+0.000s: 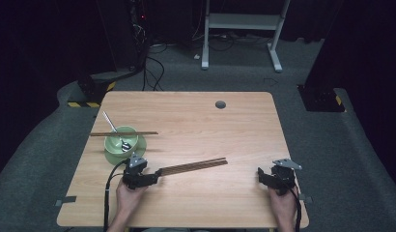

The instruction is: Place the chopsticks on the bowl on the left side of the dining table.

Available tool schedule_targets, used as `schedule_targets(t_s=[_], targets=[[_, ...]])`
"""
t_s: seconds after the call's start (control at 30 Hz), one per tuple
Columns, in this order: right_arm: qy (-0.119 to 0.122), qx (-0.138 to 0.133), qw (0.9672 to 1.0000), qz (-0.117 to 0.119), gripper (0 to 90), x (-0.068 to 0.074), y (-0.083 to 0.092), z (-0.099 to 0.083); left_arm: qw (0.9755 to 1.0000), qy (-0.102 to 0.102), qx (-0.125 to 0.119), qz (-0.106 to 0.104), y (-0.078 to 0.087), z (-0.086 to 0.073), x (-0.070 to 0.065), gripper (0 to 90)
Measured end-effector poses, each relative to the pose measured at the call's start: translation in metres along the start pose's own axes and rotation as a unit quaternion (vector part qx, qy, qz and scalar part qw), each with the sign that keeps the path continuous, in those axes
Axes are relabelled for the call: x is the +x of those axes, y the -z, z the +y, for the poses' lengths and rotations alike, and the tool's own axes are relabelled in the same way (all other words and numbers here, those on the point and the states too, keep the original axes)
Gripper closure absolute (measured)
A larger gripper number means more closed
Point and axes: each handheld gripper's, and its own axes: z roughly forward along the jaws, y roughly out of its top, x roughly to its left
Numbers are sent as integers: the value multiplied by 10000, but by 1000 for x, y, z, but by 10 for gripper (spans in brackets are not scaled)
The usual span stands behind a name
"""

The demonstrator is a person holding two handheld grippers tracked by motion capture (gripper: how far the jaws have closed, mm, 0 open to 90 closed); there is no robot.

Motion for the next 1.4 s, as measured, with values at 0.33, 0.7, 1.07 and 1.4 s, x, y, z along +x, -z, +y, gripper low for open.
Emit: schedule_targets(t_s=[0.33, 0.7, 1.07, 1.4], targets=[[-4, 2, 10000, 0, 235, 0, 0, 0, 9999, -55, 59, 137, -3, -2, 3, 272], [-1, 1, 10000, 1, 236, 0, 0, 0, 9998, -26, 25, 217, -3, -5, 6, 276], [0, 1, 10000, 1, 235, 0, 0, 0, 9995, -116, -22, 281, -4, -7, 4, 276], [0, 1, 10000, 2, 235, 0, 0, 0, 9991, -204, -56, 365, -5, -9, 2, 277]])
